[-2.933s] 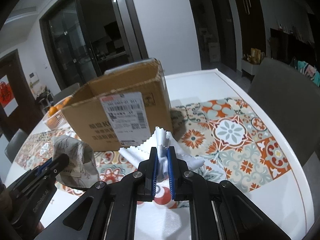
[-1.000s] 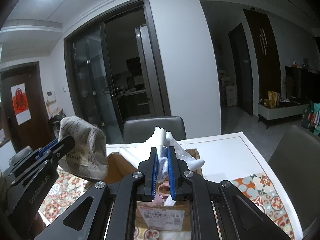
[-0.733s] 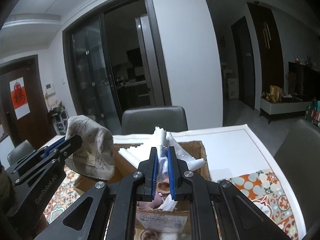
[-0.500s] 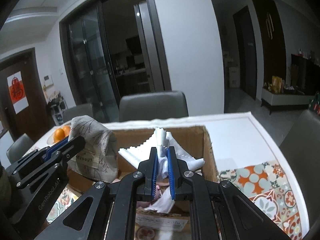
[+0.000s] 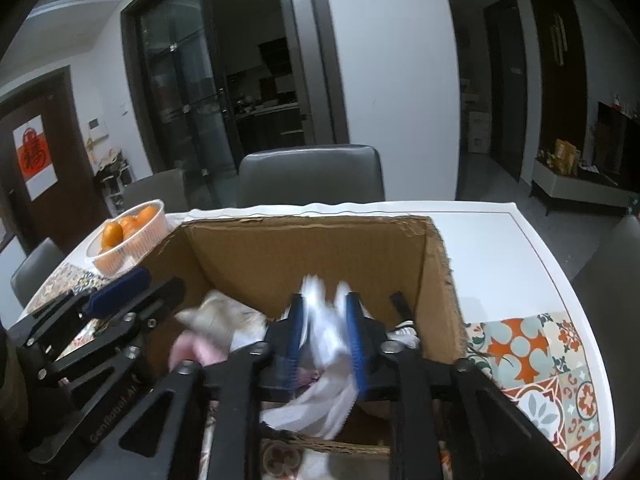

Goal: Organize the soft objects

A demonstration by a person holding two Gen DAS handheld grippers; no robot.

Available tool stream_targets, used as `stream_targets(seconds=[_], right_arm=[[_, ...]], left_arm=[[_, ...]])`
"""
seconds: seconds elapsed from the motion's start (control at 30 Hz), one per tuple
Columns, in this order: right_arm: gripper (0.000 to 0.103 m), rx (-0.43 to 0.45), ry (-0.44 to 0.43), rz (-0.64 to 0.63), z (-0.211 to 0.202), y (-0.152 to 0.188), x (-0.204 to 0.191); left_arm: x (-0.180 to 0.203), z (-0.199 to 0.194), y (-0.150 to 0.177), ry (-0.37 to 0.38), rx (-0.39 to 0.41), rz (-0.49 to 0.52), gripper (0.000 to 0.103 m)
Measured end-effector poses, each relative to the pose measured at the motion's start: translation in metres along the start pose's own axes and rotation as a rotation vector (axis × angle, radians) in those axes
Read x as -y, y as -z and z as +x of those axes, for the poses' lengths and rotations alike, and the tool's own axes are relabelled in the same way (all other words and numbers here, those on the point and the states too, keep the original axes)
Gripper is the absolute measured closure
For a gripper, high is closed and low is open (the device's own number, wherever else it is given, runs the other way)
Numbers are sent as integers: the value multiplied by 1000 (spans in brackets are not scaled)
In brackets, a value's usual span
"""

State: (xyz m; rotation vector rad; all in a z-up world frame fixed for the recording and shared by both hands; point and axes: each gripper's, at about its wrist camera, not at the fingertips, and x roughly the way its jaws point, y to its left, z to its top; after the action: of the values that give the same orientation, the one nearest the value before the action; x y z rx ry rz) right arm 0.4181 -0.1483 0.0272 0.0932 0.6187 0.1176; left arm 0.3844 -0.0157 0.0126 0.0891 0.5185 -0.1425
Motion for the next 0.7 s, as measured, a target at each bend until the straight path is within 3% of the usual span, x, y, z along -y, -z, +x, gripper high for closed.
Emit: stream_targets(seconds=[0.1, 0.7], right_arm=[[64, 13, 16, 0, -6, 1, -2], [64, 109, 53, 3, -103, 18, -9]], left_arm=[[-5, -10, 1, -27, 12, -16, 62], [0, -104, 10, -75, 51, -16, 54]])
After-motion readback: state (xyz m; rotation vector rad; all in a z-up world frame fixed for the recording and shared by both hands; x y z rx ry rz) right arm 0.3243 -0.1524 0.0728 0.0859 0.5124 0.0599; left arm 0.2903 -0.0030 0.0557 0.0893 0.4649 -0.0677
